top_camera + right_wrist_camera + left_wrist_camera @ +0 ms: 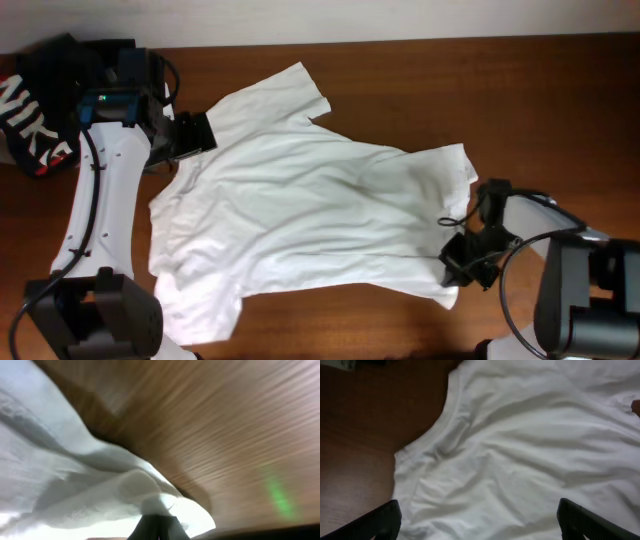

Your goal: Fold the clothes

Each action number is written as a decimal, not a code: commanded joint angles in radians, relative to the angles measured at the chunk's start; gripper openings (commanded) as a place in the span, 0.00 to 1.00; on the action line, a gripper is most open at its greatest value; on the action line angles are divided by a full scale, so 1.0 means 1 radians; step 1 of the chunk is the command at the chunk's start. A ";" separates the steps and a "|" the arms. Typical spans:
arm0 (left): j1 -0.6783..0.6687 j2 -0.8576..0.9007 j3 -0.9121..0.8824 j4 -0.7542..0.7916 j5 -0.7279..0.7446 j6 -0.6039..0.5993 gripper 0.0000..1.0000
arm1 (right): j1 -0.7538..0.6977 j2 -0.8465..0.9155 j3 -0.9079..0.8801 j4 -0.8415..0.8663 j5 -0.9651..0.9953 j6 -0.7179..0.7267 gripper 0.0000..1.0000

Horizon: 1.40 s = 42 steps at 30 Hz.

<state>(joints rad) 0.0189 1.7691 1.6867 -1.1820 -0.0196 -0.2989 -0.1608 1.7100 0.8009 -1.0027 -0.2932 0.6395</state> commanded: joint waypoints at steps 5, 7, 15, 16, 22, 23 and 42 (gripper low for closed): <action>0.003 -0.013 0.000 0.014 -0.006 0.001 0.99 | -0.137 -0.022 0.428 -0.178 0.265 -0.087 0.04; 0.003 -0.013 -0.002 0.014 0.024 0.001 0.99 | -0.137 -0.023 0.570 -0.270 0.254 -0.100 0.04; 0.003 -0.027 -0.003 -0.064 0.049 0.002 0.99 | 0.000 -0.055 0.718 -0.381 -0.104 -0.310 0.92; 0.003 -0.076 -0.003 -0.066 0.049 0.002 0.99 | 0.002 -0.106 0.718 -0.378 -0.103 -0.310 0.92; 0.003 -0.249 -0.014 -0.230 0.049 0.002 0.99 | 0.027 -0.292 0.715 -0.413 -0.060 -0.310 0.98; 0.003 -0.249 -0.063 -0.256 0.049 0.001 0.99 | 0.040 -0.293 0.700 -0.430 -0.031 -0.310 0.98; 0.067 -0.249 -0.724 -0.021 0.040 -0.131 0.99 | 0.041 -0.245 0.629 -0.343 0.241 -0.310 0.99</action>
<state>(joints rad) 0.0818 1.5219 1.0603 -1.2583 -0.0208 -0.4137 -0.1226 1.4406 1.4387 -1.3476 -0.0711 0.3351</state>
